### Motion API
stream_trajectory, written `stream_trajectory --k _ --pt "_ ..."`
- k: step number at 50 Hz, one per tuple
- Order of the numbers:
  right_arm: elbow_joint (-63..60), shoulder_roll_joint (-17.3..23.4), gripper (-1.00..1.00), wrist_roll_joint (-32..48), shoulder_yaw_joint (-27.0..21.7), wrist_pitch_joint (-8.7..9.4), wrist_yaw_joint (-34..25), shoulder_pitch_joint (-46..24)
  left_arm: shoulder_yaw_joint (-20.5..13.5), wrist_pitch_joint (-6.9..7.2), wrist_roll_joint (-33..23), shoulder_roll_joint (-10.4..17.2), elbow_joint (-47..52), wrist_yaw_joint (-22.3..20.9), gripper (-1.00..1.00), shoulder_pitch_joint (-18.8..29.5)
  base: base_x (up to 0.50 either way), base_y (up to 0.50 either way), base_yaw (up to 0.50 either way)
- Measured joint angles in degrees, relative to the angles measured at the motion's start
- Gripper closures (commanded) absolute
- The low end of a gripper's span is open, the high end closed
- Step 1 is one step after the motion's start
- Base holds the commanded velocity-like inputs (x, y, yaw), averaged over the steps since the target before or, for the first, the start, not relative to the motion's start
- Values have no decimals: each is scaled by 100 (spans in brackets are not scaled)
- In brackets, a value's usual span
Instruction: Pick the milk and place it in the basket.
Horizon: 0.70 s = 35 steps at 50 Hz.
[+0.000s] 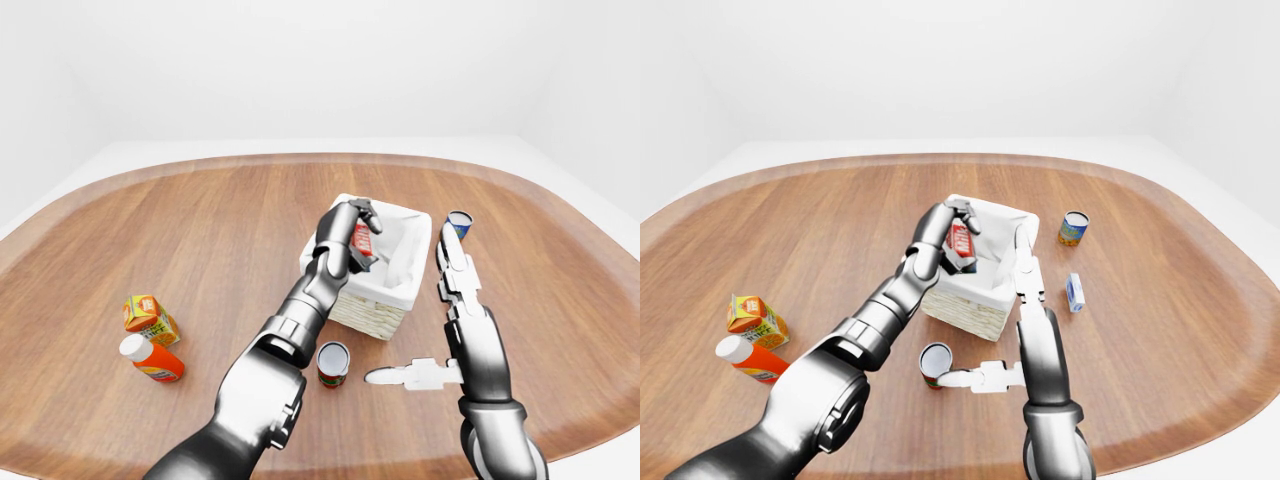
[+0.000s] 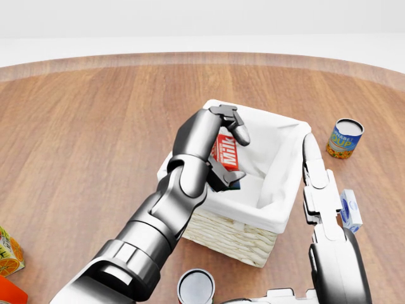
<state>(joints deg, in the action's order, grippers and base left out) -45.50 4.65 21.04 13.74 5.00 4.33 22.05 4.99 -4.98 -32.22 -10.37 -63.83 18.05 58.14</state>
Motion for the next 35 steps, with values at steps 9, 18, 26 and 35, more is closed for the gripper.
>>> stream_trajectory --k 9,18,26,35 --pt "13 0 -100 1 3 0 5 2 0 -2 -48 5 -16 -141 -100 51 0 0 0" --pt "17 0 -100 -1 4 0 9 1 -5 -2 -58 0 -7 -183 -100 65 0 0 0" --pt "23 1 -100 -7 -4 0 8 2 0 -2 -59 -12 10 -194 -100 55 0 0 0" --pt "40 -4 -100 -12 -17 0 3 -7 -48 -2 96 1 145 -290 -100 1 0 0 0"
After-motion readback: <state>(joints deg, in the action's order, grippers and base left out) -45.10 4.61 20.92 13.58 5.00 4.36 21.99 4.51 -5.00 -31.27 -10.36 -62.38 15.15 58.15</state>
